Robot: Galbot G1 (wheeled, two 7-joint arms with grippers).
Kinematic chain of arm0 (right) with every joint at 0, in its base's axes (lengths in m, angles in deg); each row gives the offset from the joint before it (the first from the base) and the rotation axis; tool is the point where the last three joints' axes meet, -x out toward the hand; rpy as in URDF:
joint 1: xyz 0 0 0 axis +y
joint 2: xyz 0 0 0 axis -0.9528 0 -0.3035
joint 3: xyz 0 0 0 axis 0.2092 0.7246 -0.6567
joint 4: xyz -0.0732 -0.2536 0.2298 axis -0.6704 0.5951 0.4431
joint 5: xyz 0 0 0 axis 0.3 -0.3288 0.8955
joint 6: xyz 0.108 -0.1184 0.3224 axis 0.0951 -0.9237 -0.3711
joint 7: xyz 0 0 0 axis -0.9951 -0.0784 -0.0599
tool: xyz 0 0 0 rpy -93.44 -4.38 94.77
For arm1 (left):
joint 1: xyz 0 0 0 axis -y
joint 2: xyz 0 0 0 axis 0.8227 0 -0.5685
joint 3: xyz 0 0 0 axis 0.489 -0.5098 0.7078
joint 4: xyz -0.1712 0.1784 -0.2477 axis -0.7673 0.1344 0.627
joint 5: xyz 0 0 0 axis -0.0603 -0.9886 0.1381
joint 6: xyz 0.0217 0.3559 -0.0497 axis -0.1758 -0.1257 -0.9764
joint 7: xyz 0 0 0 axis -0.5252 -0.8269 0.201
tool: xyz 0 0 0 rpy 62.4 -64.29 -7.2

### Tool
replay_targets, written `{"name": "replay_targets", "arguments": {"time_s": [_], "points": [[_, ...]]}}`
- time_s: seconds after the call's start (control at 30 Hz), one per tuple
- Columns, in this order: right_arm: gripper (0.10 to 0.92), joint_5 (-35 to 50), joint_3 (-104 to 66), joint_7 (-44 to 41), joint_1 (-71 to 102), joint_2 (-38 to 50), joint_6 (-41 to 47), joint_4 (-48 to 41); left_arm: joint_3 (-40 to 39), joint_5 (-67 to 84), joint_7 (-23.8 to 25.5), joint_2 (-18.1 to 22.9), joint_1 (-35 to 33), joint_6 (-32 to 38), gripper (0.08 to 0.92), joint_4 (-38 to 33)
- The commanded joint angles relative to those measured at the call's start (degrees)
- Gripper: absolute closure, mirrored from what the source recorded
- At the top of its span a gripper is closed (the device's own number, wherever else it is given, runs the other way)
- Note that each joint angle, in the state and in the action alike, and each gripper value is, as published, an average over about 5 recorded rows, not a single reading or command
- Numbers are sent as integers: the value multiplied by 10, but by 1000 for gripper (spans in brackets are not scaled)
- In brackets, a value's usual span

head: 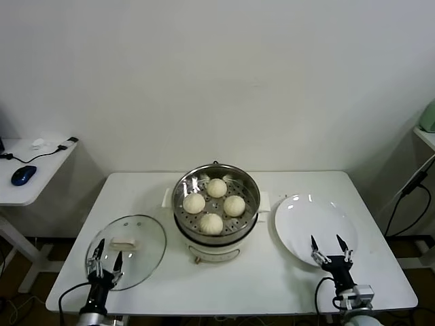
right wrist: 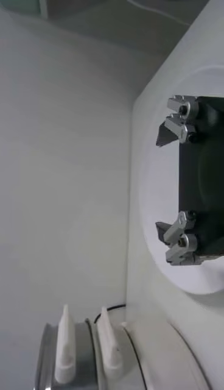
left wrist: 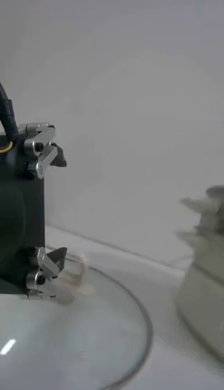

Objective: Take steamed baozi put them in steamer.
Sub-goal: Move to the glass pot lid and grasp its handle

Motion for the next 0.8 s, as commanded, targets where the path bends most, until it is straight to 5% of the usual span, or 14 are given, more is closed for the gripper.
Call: {"name": "replay_targets", "arguments": {"time_s": [0.03, 0.8], "points": [[202, -22, -15, 2, 23, -24, -8, 0, 7, -114, -33, -7, 43, -28, 177, 79], [203, -30, -18, 0, 23, -31, -16, -8, -12, -164, -24, 1, 109, -36, 177, 102]]}}
